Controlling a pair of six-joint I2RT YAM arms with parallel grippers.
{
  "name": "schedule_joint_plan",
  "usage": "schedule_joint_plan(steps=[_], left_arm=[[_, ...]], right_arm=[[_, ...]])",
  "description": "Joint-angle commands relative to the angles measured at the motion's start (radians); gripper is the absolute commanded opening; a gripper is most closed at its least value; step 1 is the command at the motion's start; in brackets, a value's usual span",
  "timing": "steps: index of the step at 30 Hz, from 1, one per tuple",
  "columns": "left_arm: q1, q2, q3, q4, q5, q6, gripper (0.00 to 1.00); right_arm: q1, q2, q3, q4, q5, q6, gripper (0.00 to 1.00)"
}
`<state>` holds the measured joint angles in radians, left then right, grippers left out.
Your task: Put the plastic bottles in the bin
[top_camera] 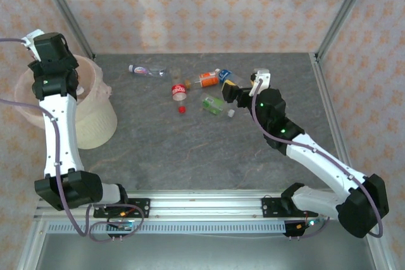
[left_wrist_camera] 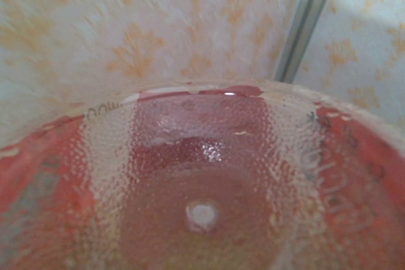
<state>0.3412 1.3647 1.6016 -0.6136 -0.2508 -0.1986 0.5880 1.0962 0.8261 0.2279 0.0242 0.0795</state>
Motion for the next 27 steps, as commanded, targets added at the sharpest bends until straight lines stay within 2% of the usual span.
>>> schedule_joint_plan(steps=[1,3,5,11,21,24,27], left_arm=[[0.012,0.003,0.016,-0.091,0.114,-0.083,0.81],[0.012,0.018,0.048,-0.139,0.121,-0.106,0.95],[0.012,0.024,0.069,-0.153,0.137,-0.106,1.00],[0.012,0.027,0.118,-0.188,0.184,-0.125,1.00],[0.000,-0.005,0.130,-0.205,0.351,-0.225,1.00],[-0.064,-0.022,0.135,-0.189,0.391,-0.234,1.00],[-0.201,-0.030,0.143,-0.170,0.348,-0.221,1.00]], right_arm=[[-0.005,-0.017,-0.001,-0.019,0.018,-0.022,0.99],[-0.005,-0.015,0.002,-0.019,0.016,-0.023,0.99],[-0.005,-0.012,0.002,-0.021,0.017,-0.023,0.99],[-0.005,0.000,0.007,-0.023,0.025,-0.013,0.99],[-0.004,0.027,0.033,-0.039,0.061,0.028,0.99],[-0.006,0.037,0.036,-0.040,0.075,0.037,0.99],[-0.006,0.049,0.042,-0.042,0.089,0.049,0.99]])
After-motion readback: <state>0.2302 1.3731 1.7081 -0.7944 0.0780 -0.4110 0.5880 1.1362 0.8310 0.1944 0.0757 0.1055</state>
